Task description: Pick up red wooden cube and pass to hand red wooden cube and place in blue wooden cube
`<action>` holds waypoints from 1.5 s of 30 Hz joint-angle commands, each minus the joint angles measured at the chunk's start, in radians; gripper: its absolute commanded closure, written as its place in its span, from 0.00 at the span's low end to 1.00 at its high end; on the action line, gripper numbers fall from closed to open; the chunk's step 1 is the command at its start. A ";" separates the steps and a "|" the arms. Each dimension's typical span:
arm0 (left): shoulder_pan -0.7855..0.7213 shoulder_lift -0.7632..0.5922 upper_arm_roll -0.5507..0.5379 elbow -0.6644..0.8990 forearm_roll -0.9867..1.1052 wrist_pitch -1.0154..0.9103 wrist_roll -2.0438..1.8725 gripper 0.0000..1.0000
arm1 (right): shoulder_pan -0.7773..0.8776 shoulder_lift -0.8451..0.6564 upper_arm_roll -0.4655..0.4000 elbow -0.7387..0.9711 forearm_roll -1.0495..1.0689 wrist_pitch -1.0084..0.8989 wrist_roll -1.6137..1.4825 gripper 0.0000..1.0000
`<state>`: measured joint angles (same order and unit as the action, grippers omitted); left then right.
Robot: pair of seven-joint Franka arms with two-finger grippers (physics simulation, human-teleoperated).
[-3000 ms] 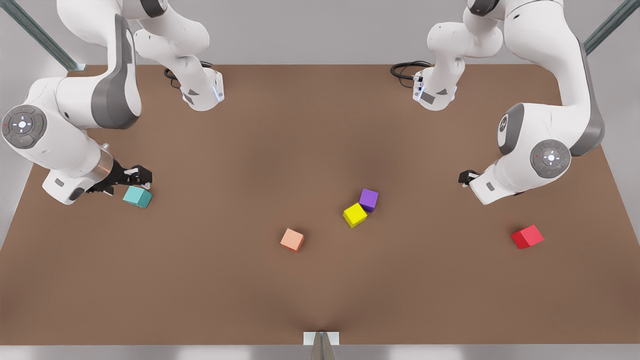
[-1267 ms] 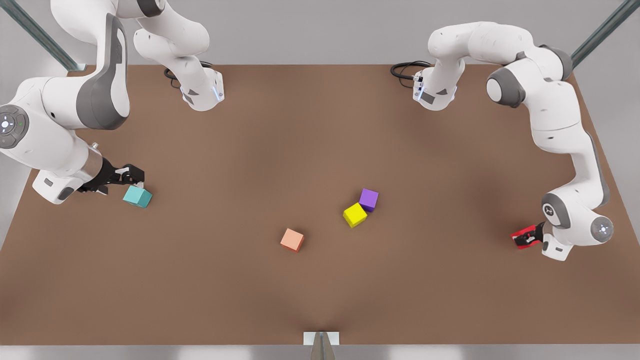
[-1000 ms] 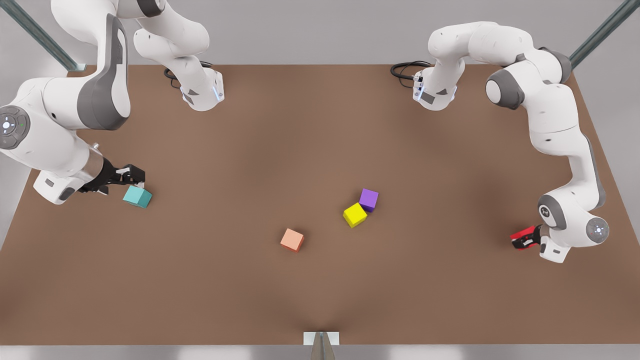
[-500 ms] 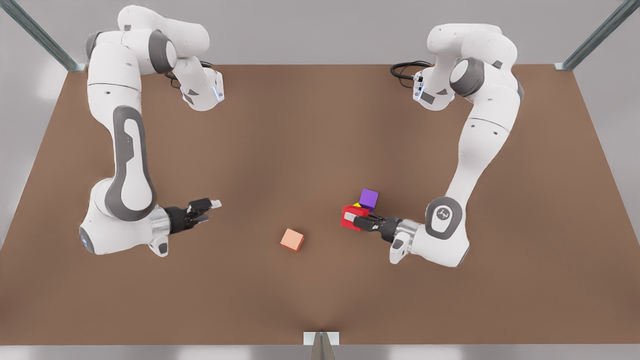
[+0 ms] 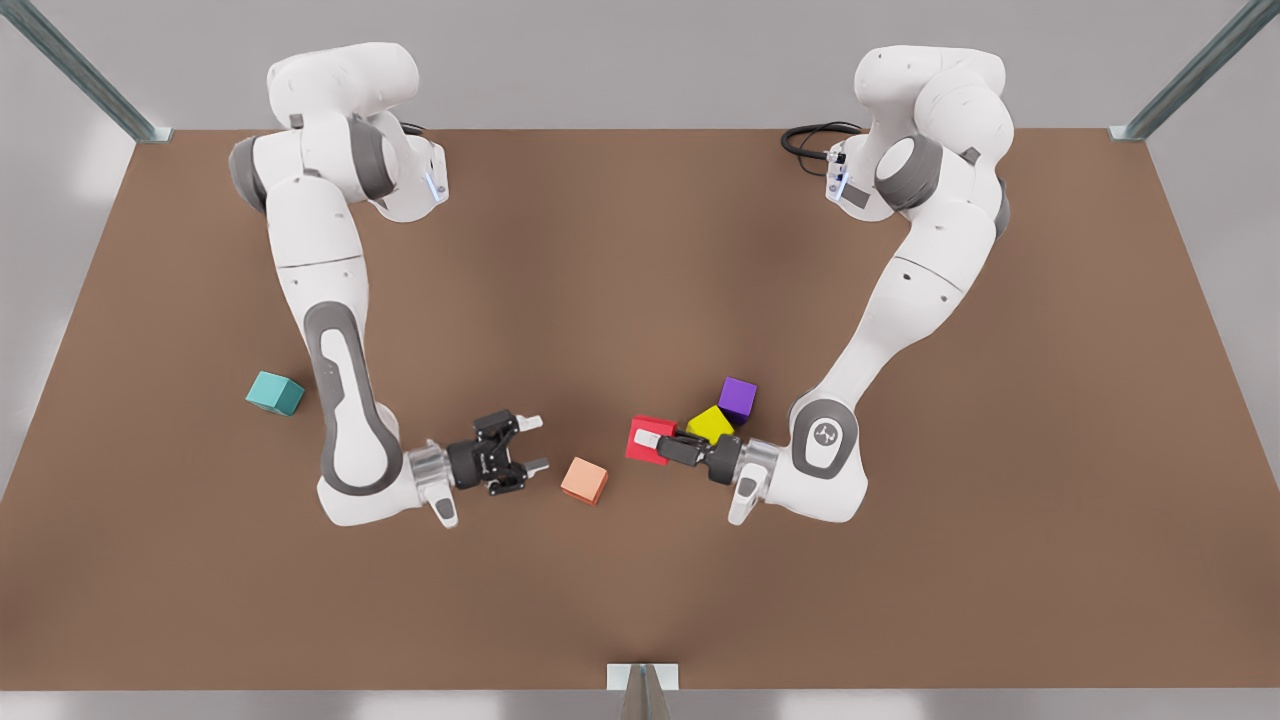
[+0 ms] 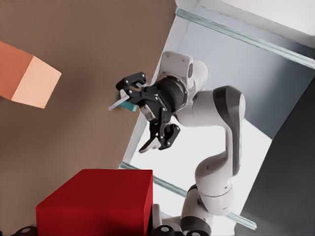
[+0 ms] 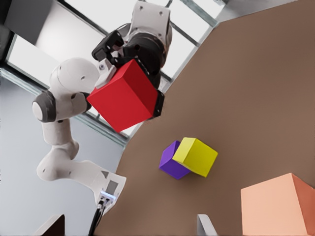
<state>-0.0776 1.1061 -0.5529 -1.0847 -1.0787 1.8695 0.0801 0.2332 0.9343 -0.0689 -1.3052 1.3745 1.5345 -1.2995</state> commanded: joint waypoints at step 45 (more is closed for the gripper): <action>-0.011 0.014 -0.028 0.003 -0.072 0.088 0.276 0.49 | 0.172 -0.084 0.100 -0.040 0.270 0.369 -0.919 0.00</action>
<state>-0.0890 1.1228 -0.5802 -1.0820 -1.1341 1.9573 0.3076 0.4023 0.8509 0.0298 -1.3456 1.6436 1.8941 -2.1174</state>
